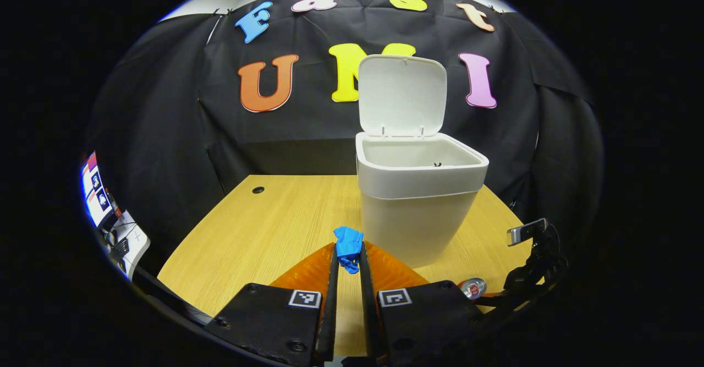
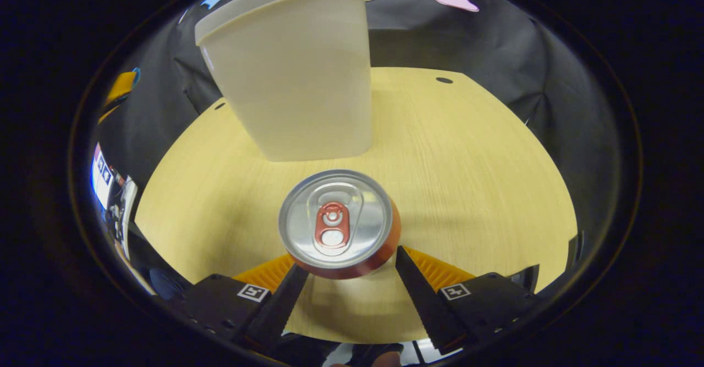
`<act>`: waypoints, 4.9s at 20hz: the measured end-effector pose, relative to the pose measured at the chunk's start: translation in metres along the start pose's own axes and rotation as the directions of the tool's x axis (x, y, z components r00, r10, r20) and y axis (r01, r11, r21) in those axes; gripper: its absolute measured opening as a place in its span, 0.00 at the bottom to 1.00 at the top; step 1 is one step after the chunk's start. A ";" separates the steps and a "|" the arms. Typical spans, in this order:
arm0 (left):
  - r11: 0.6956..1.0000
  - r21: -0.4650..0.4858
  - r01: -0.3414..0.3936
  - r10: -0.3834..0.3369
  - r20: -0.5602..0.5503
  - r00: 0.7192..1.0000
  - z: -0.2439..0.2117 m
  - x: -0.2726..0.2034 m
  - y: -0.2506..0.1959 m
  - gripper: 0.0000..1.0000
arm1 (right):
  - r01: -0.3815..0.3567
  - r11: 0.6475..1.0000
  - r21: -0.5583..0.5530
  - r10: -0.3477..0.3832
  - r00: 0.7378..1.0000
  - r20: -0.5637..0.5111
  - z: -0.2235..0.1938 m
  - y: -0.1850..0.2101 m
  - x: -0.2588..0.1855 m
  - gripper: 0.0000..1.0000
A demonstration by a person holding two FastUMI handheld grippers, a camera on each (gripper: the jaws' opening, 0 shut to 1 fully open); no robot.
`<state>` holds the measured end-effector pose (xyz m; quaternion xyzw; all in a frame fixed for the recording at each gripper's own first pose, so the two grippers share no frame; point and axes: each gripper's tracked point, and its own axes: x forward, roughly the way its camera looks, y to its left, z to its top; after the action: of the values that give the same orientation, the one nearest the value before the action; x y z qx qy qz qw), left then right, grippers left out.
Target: Press the lid of the desktop garbage bin to open it, pick up the crumpled paper on the desktop and throw it into the bin, then pick up the pop can on the desktop and drop it into the bin, and finally close the garbage bin lid.
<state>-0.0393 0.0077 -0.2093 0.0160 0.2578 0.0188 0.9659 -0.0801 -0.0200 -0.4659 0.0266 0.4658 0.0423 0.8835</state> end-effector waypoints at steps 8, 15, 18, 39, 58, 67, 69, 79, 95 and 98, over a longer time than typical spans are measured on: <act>1.000 0.006 0.013 -0.013 -0.006 1.000 0.001 0.008 0.000 0.24 | 0.025 1.000 -0.018 -0.025 1.000 0.004 0.007 -0.003 0.002 0.83; 0.999 0.007 0.052 -0.053 0.050 0.997 0.042 0.008 -0.010 0.24 | 0.019 0.997 -0.070 -0.015 0.998 0.056 0.041 -0.006 -0.021 0.82; 0.997 0.005 0.077 -0.077 0.116 0.990 0.077 0.004 -0.016 0.24 | 0.024 0.997 -0.072 -0.017 0.995 0.097 0.061 -0.007 -0.045 0.81; 0.973 -0.049 0.227 -0.215 0.186 0.959 0.169 0.094 -0.071 0.42 | 0.204 0.975 0.084 -0.217 0.954 0.208 0.118 -0.091 -0.150 0.82; 0.993 -0.067 0.095 -0.078 0.233 0.969 0.155 0.056 0.007 0.99 | 0.058 0.998 -0.032 -0.046 0.957 0.288 0.229 -0.028 -0.200 0.81; 0.995 -0.093 -0.023 0.042 0.217 0.975 0.118 0.020 0.074 0.99 | -0.034 0.986 -0.162 0.087 0.938 0.337 0.309 0.039 -0.199 0.82; 0.995 -0.088 -0.049 0.067 0.218 0.974 0.116 0.010 0.087 0.99 | -0.065 0.983 -0.175 0.120 0.938 0.327 0.319 0.058 -0.188 0.82; 0.982 -0.093 -0.164 0.181 0.217 0.959 0.110 -0.016 0.138 0.99 | -0.085 0.978 -0.192 0.129 0.964 0.232 0.340 0.100 -0.126 0.81; 0.978 -0.116 -0.172 0.191 0.175 0.966 0.099 -0.017 0.152 0.99 | -0.039 0.991 -0.128 0.079 0.944 0.322 0.363 0.084 -0.131 0.90; 0.984 -0.111 -0.141 0.159 0.175 0.972 0.100 -0.011 0.142 0.99 | -0.003 0.993 -0.118 0.049 0.919 0.390 0.373 0.073 -0.151 0.90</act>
<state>-0.0030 0.1466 -0.1114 -0.0105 0.1648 0.1027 0.9809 0.1392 0.0347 -0.1245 -0.0100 0.2757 0.0747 0.9583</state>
